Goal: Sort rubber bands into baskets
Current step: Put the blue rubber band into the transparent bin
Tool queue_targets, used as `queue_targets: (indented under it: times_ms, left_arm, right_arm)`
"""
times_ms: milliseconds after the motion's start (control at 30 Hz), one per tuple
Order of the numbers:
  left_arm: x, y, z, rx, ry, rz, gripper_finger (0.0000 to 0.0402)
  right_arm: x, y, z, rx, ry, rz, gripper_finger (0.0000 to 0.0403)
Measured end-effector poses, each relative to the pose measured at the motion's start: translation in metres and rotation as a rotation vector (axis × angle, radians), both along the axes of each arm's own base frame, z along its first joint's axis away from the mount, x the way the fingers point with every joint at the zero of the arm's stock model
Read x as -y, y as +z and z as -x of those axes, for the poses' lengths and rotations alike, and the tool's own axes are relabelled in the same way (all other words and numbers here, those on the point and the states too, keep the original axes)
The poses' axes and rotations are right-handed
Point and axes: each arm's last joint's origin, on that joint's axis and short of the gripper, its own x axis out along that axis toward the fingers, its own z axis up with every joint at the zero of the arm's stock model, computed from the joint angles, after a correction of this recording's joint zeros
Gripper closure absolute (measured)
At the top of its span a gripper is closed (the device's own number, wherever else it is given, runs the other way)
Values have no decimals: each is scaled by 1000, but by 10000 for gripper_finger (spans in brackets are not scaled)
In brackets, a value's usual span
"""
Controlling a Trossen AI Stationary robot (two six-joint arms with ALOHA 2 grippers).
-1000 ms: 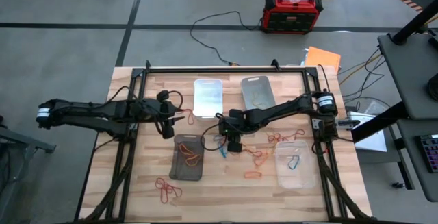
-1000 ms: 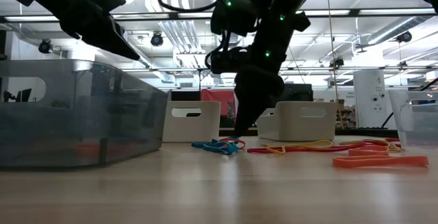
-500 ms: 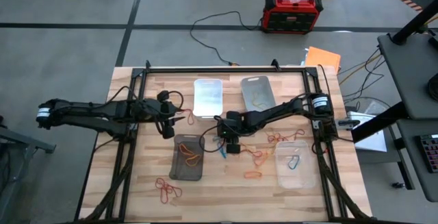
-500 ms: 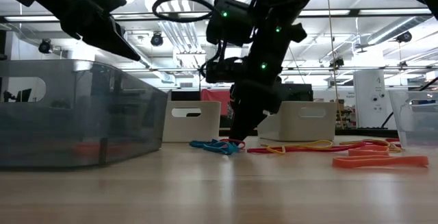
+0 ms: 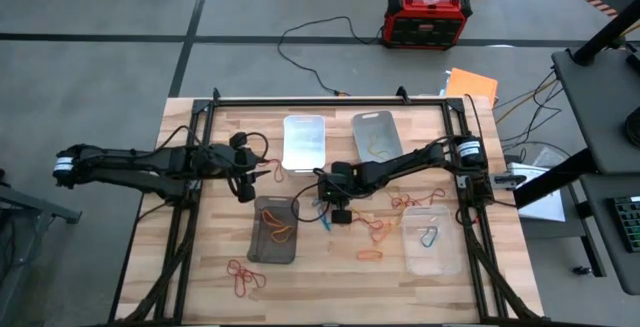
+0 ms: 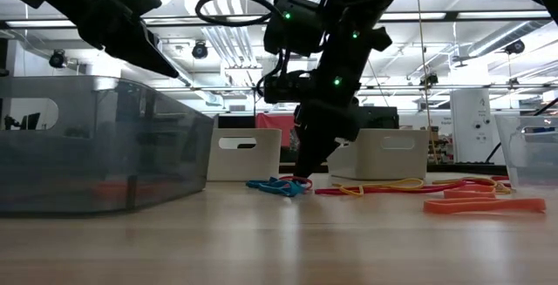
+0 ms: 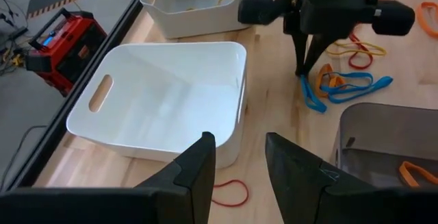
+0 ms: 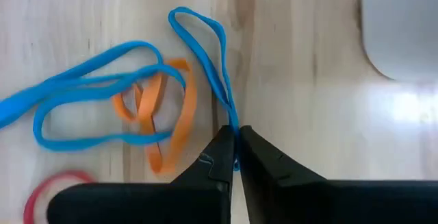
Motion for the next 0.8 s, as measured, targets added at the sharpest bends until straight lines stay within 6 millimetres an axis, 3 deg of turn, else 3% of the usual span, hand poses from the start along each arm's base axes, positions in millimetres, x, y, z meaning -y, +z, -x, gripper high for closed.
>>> queue_targets:
  times_ms: [233, 367, 500, 800]
  left_arm:
    - [0, 0, 0, 6, 0, 19, 287]
    - [3, 5, -5, 73, -100, 79, 287]
    - [6, 12, -16, 188, -181, 103, 287]
    - [6, -2, -33, 126, -223, 72, 287]
  right_arm:
    - [0, 39, 5, 32, 4, 8, 393]
    - [-4, 63, 15, 26, 14, 8, 393]
    - [-8, 88, 29, 31, -9, -7, 394]
    - [-24, 138, 78, -5, -124, -82, 394]
